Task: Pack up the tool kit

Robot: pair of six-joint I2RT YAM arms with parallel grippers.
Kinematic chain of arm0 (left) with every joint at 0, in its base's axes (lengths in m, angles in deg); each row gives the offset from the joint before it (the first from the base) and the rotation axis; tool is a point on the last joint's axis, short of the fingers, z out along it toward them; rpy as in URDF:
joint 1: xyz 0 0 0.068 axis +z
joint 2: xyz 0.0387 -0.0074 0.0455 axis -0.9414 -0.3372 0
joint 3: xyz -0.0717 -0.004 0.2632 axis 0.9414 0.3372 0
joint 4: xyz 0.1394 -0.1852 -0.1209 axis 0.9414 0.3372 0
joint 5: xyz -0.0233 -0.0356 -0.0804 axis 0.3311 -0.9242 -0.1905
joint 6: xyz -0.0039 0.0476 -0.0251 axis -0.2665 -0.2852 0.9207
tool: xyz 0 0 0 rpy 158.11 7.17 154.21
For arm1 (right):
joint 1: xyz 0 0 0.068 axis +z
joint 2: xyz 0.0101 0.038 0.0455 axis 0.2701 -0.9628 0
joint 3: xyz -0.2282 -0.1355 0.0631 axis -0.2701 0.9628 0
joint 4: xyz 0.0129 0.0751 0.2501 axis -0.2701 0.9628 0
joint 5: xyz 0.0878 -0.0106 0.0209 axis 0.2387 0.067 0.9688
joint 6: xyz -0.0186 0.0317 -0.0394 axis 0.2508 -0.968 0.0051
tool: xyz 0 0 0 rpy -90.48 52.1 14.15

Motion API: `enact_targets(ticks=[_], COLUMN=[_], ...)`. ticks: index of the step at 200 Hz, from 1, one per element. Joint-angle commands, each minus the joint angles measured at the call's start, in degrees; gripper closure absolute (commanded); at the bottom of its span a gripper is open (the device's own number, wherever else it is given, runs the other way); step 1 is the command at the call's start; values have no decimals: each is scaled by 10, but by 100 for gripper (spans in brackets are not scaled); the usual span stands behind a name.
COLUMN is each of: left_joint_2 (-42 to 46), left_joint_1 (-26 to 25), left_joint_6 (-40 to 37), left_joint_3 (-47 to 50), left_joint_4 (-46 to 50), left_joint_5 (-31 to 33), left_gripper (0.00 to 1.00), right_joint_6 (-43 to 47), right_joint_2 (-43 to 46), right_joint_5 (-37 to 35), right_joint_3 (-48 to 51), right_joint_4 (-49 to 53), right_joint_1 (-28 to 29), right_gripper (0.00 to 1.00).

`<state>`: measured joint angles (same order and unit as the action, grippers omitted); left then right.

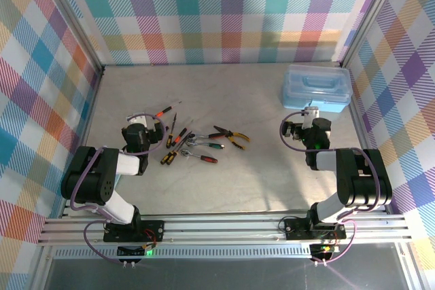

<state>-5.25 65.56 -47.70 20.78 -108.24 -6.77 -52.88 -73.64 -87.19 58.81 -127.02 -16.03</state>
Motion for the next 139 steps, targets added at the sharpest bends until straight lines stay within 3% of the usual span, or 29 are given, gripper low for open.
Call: enact_targets(ticks=[1, 57, 70, 85, 102, 139], left_joint_2=[4, 11, 52, 107, 145, 155], left_joint_1=[-2, -7, -16, -35, -43, -47], left_joint_6=[-5, -6, -7, -10, -1, 29], left_joint_3=[-5, -7, -36, -103, -175, -322], left_joint_4=[-10, -4, 81, 244, 373, 585], left_joint_5=[-4, 15, 44, 93, 97, 34], left_gripper=[0, 0, 0, 0, 0, 1], right_joint_6=[1, -1, -10, -18, -25, -70], right_joint_2=[-1, 6, 54, 126, 173, 99], right_joint_5=[12, 4, -32, -61, -95, -73], right_joint_3=[-13, -9, -29, -66, -129, -297], right_joint_4=[-2, -8, 68, 187, 290, 442], right_joint_1=[2, 3, 5, 6, 1, -66], right_gripper=[1, 1, 1, 1, 1, 1])
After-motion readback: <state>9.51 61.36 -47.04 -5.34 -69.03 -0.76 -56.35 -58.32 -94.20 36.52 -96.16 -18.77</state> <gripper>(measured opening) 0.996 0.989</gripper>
